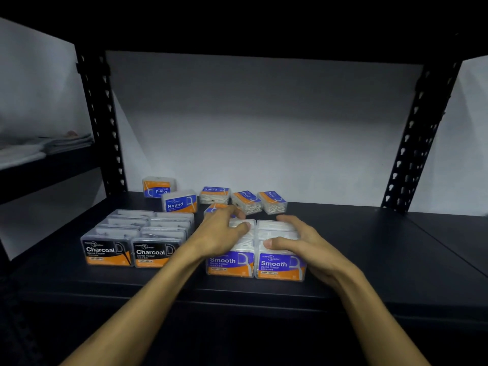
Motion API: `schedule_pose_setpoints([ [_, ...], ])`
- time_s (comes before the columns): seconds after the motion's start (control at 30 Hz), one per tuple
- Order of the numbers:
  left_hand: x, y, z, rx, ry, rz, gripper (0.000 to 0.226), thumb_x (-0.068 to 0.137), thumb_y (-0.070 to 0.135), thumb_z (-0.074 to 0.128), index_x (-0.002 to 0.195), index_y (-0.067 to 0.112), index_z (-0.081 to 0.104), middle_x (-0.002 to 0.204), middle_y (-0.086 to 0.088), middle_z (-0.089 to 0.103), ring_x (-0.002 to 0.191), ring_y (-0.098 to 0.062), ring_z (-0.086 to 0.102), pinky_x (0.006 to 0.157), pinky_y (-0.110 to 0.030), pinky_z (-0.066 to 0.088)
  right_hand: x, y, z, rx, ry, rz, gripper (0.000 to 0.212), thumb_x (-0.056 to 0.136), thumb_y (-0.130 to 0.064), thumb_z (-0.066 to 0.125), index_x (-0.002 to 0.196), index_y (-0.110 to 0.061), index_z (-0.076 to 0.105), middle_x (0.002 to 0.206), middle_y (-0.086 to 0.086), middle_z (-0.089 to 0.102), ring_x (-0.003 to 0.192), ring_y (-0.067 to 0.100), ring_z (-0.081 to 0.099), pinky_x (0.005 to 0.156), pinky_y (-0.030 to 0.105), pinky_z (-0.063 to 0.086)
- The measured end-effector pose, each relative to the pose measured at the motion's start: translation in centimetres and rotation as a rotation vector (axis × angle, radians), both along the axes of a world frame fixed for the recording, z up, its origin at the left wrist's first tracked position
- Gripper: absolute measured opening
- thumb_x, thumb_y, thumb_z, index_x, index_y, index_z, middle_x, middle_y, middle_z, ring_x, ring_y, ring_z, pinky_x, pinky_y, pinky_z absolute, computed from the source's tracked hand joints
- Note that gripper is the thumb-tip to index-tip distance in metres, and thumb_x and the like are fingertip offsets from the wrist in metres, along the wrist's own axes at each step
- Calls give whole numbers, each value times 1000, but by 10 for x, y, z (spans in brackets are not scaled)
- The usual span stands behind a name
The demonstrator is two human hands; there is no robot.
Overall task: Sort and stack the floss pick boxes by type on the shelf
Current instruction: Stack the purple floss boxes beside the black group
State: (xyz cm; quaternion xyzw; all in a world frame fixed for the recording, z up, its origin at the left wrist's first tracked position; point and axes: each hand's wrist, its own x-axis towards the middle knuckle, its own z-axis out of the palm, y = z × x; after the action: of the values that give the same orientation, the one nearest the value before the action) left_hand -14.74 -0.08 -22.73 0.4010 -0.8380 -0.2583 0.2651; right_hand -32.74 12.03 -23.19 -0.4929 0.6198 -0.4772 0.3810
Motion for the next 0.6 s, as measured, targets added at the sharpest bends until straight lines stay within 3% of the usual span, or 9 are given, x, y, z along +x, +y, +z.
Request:
schedule_pose_setpoints([
  [0.33,1,0,1,5,21,5,33,90,43,64,119,27,63,131,5,60,111,-12,59,89,-25,45,8,-2,-9,-65,-63,-131,74,69,-20,88,133,-22,50,103,5,72,79,18,76,62,27,59],
  [0.6,2,5,2,-18,22,1,36,90,38,66,122,22,64,133,4,61,121,-14,57,103,-28,43,9,-3,-13,-79,-35,-150,72,66,-20,90,127,-20,53,105,8,72,82,22,76,71,36,63],
])
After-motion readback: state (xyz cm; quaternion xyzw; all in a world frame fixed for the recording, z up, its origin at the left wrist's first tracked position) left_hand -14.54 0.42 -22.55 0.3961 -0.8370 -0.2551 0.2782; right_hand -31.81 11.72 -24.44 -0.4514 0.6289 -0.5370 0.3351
